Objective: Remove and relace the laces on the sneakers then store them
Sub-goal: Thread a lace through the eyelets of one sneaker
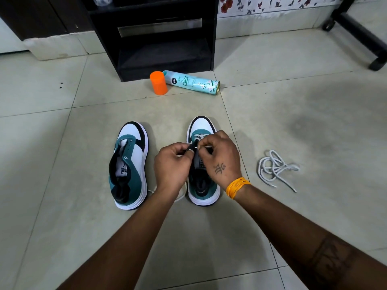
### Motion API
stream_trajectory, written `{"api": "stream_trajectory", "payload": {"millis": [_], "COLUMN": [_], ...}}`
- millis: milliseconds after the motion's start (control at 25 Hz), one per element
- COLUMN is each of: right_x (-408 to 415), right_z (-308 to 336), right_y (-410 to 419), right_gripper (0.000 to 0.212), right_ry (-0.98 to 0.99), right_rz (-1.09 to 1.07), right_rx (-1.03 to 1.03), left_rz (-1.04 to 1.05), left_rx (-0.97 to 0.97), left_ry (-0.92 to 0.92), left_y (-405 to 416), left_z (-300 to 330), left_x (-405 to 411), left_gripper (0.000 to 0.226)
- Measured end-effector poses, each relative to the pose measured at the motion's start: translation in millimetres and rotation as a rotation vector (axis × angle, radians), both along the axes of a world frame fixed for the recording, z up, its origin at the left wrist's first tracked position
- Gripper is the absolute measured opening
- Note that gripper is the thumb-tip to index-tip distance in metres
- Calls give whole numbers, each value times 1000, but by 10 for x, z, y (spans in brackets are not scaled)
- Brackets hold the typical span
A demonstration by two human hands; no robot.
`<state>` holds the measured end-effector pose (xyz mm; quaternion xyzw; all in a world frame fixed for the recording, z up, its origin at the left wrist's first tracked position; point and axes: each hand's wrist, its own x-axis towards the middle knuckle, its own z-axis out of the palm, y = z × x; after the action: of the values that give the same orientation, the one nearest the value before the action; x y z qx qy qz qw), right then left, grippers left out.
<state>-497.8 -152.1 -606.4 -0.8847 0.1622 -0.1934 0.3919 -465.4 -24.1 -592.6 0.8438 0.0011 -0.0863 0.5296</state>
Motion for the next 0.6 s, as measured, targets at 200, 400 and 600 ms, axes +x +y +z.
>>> {"api": "stream_trajectory", "payload": {"millis": [200, 400, 600], "right_x": [1, -49, -324], "right_z": [-98, -101, -77], "right_y": [21, 29, 95], "right_gripper": [6, 9, 22], "right_ry": [-39, -79, -50], "right_rz": [-33, -39, -88], "right_rx": [159, 252, -27], "left_rz": [-49, -99, -79], "left_rx": [18, 95, 232], "left_ry": [-27, -124, -255], "left_y": [24, 48, 97], "left_z": [-12, -69, -125], "left_x": [75, 183, 116], "left_gripper": [22, 11, 12]}}
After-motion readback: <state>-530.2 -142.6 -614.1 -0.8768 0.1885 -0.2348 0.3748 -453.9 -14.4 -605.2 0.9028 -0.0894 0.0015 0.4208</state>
